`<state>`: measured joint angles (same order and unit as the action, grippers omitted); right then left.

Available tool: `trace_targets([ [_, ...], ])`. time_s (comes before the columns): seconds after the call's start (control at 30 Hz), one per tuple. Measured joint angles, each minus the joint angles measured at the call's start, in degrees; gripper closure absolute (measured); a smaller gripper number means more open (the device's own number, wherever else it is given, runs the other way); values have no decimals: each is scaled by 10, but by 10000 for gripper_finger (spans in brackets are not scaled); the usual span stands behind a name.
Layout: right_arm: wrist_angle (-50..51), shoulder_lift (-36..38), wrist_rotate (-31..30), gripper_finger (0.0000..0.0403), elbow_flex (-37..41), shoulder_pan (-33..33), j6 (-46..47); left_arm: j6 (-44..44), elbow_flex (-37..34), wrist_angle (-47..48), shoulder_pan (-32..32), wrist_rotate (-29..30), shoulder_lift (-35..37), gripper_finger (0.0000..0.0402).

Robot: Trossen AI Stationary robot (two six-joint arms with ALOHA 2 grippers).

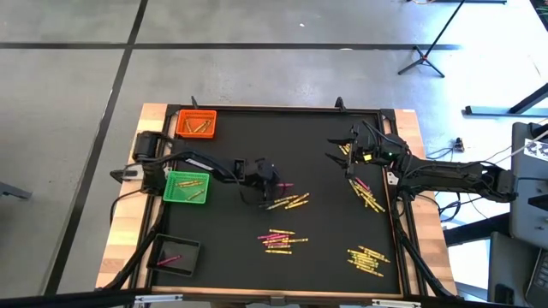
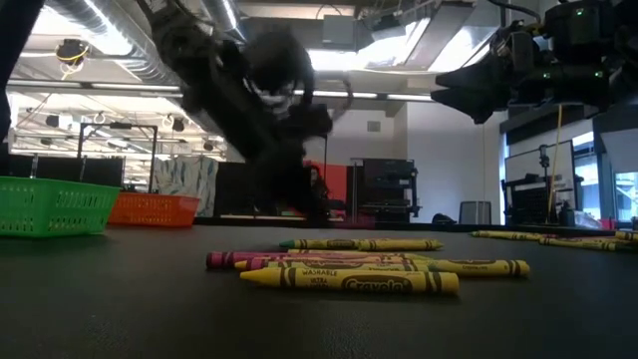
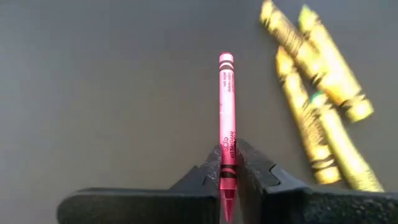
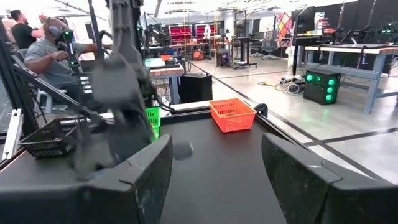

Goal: Sort crayons
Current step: Put the pink crayon into the black bin

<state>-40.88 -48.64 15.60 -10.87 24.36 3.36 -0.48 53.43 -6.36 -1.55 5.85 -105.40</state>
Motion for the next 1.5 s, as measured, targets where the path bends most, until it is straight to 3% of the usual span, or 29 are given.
trace_targets([
  [0.37,0,0,-27,157,0,0,22,-10,1,130,75,-35,191,392],
  [0.7,17,0,-26,157,0,0,29,-238,1,391,183,-166,327,392],
  [1.03,16,0,-34,157,0,0,44,-605,1,563,340,-259,339,392],
  [1.2,12,0,-34,157,0,0,43,-735,1,609,418,-261,339,392],
  [1.5,0,0,-35,157,0,0,39,-804,1,615,495,-210,320,392],
])
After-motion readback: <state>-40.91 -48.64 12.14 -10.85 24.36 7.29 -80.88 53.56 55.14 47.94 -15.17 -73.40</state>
